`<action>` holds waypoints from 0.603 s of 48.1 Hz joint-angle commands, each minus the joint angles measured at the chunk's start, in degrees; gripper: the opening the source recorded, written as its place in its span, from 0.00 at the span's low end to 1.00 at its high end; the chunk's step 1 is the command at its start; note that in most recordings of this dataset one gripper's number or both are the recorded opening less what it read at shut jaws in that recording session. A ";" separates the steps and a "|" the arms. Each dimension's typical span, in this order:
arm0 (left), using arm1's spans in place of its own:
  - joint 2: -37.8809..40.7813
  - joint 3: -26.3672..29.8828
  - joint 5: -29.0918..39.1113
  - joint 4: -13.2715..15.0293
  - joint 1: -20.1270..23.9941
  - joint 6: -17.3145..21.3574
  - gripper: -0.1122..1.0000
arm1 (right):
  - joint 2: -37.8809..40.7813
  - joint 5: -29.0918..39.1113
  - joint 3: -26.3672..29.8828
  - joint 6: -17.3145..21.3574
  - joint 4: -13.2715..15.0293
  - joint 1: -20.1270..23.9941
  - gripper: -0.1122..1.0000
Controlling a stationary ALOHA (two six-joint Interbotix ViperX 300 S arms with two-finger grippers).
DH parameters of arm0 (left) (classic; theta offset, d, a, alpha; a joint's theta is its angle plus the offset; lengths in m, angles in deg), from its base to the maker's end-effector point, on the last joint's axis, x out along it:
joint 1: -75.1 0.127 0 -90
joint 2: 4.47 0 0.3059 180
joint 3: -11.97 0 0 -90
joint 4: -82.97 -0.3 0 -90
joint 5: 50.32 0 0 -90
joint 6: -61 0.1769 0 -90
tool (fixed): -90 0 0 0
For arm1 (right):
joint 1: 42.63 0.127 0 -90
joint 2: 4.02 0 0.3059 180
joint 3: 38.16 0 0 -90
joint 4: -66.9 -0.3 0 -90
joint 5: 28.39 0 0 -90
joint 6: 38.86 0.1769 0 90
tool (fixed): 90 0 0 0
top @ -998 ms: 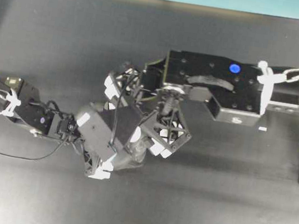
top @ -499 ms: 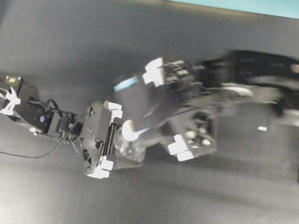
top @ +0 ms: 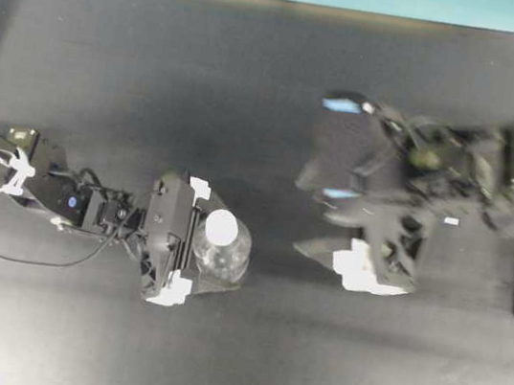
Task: Open the bottle cap by holding the bottle with the left arm and twisting the cap with the right arm.
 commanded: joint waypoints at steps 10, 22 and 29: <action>-5.71 0.53 6.24 -0.18 0.97 0.62 0.99 | -7.38 -5.19 -5.63 3.69 0.35 0.00 0.82; -7.91 1.05 6.33 -0.09 2.46 1.32 0.99 | -13.10 -9.58 -11.95 7.91 0.35 -0.26 0.82; -7.91 1.49 6.24 -0.18 2.81 1.32 0.99 | -16.26 -12.83 -16.35 9.84 0.35 -0.44 0.82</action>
